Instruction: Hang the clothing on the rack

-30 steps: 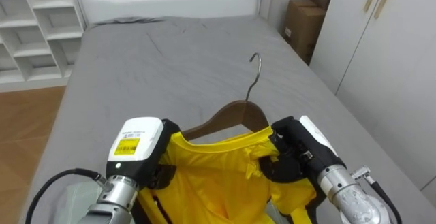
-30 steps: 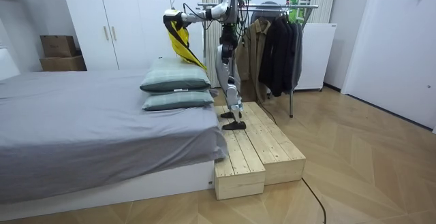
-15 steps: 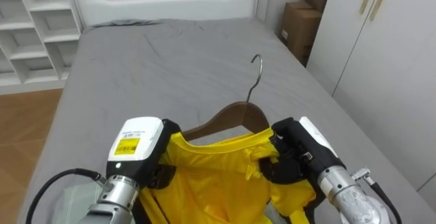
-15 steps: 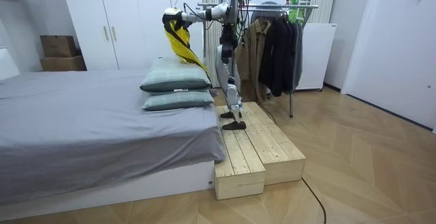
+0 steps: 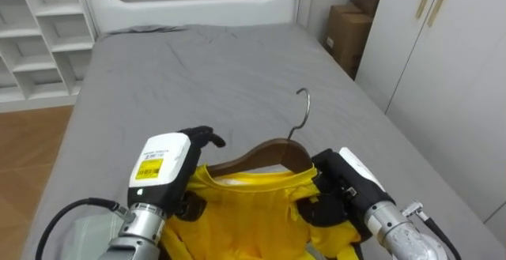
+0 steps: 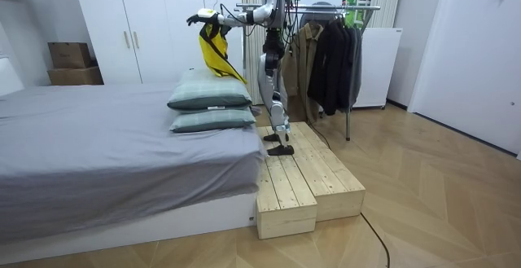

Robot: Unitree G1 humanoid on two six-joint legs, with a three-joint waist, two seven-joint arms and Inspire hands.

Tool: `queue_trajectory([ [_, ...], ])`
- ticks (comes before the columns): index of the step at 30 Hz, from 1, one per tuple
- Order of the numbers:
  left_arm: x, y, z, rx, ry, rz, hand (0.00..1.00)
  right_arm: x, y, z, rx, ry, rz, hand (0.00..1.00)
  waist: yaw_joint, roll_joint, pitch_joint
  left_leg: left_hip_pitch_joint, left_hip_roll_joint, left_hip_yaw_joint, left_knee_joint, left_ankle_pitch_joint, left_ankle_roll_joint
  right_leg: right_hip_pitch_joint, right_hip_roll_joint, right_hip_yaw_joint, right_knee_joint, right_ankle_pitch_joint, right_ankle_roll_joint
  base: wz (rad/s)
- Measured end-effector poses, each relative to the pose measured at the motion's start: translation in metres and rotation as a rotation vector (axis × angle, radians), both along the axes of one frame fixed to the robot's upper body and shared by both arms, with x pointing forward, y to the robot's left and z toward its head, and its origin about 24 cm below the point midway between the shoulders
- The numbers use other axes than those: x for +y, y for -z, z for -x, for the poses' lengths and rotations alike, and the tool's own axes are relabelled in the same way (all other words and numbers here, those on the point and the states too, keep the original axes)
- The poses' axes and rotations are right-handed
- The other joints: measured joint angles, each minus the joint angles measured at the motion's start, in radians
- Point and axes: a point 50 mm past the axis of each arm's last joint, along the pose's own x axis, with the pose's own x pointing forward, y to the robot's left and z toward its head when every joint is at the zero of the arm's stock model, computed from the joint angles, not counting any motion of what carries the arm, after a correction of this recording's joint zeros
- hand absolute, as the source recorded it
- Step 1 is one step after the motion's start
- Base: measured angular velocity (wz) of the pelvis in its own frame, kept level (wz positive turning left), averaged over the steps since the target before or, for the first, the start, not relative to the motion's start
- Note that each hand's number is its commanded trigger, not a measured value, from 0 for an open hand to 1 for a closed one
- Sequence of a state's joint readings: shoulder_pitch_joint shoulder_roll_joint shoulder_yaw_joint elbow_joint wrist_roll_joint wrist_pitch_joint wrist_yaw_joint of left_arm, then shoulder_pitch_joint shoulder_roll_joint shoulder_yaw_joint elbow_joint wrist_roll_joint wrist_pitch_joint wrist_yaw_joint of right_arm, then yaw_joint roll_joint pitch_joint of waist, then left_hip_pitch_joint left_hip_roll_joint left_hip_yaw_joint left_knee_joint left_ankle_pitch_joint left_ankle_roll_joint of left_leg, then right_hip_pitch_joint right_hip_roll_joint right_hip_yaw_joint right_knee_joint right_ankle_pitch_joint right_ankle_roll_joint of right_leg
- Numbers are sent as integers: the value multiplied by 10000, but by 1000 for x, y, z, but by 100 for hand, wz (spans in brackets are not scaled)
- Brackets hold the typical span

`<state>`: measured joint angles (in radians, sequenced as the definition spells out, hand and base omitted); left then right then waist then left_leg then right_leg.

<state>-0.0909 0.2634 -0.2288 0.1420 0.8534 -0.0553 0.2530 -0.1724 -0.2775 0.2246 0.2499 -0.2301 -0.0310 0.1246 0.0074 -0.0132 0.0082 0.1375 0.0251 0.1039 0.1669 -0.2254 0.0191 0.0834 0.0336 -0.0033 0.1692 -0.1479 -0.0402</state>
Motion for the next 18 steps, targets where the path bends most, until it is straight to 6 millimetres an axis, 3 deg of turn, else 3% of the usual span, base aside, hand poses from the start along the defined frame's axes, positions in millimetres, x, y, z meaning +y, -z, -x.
queue_trajectory([
  [18, 1, 3, 0, 297, -40, 390, 0, -3, 10, 7, 376, 78, 131, 100, -2, -16, 10, 105, -13, 44, -39, 0, 0, 72, 13, 34, -5, 0, 0, 0],
])
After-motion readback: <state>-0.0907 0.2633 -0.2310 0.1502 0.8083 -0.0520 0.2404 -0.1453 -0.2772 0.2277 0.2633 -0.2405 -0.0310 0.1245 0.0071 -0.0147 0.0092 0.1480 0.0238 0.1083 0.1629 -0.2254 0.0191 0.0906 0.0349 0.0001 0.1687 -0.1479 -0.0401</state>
